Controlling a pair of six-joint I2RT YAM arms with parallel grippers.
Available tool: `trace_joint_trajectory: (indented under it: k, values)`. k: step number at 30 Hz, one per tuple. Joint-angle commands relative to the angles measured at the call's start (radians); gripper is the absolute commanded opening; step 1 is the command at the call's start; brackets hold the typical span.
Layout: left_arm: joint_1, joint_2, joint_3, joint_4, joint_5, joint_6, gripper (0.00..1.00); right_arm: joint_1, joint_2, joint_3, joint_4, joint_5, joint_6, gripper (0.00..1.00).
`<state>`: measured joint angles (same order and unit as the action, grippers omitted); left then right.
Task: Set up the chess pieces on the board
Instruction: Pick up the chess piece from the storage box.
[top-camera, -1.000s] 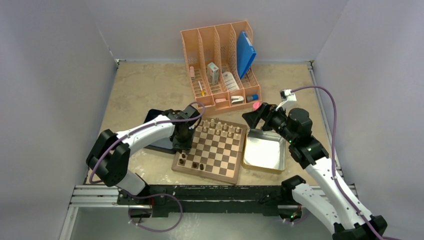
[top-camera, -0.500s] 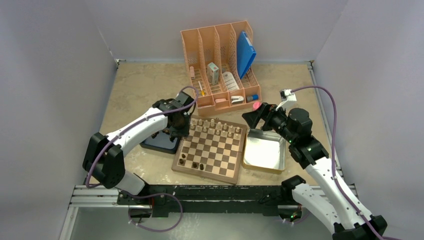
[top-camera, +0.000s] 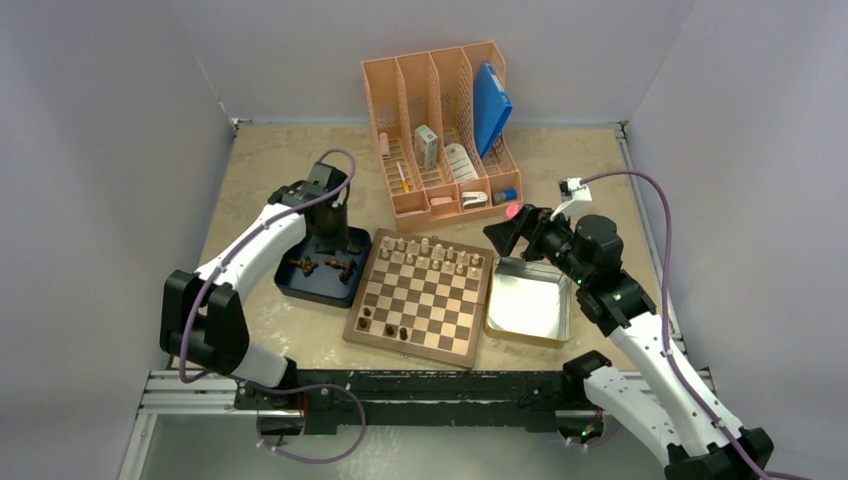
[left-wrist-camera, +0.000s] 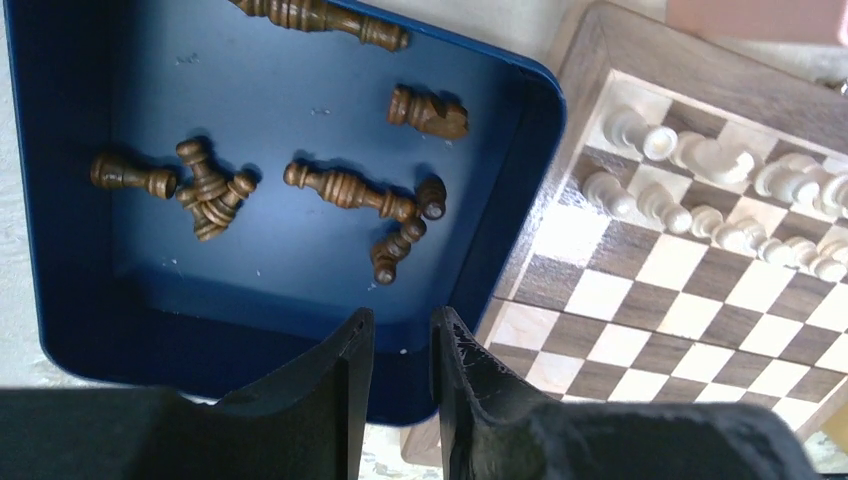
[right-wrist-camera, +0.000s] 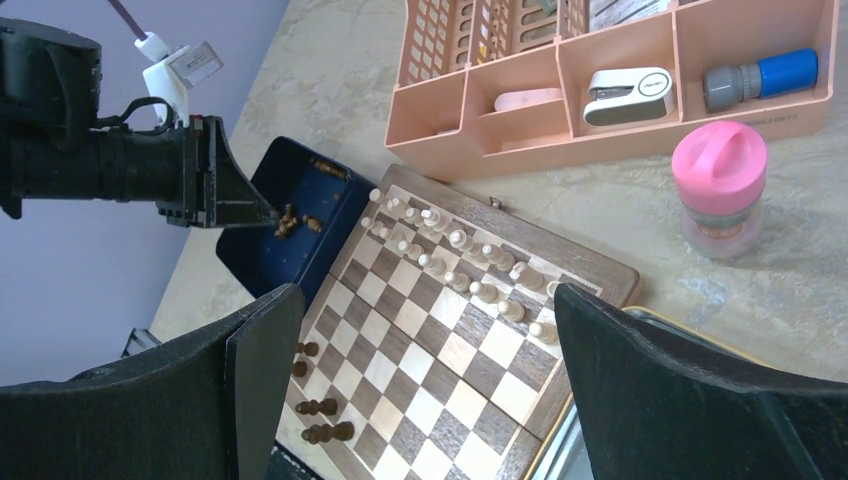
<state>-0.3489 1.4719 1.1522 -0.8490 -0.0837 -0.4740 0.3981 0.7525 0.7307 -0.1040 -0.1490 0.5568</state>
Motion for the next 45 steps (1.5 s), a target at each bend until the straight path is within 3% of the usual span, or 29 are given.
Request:
trace_joint_trajectory:
  k: [1,30,35,45]
  values:
    - [0.041,0.034,-0.024,0.068,0.050,0.041,0.26,-0.001,-0.020,0.025,0.040,0.004,-0.010,0.97]
    - [0.062,0.227,-0.063,0.054,0.099,0.071,0.21,-0.001,-0.002,0.015,0.047,0.009,-0.025,0.98]
    - [0.062,0.214,-0.061,0.055,0.105,0.069,0.14,-0.002,-0.008,0.009,0.053,0.007,-0.022,0.98]
    - [0.061,0.150,-0.026,0.016,0.100,0.069,0.09,-0.002,-0.010,0.010,0.047,0.011,-0.020,0.98]
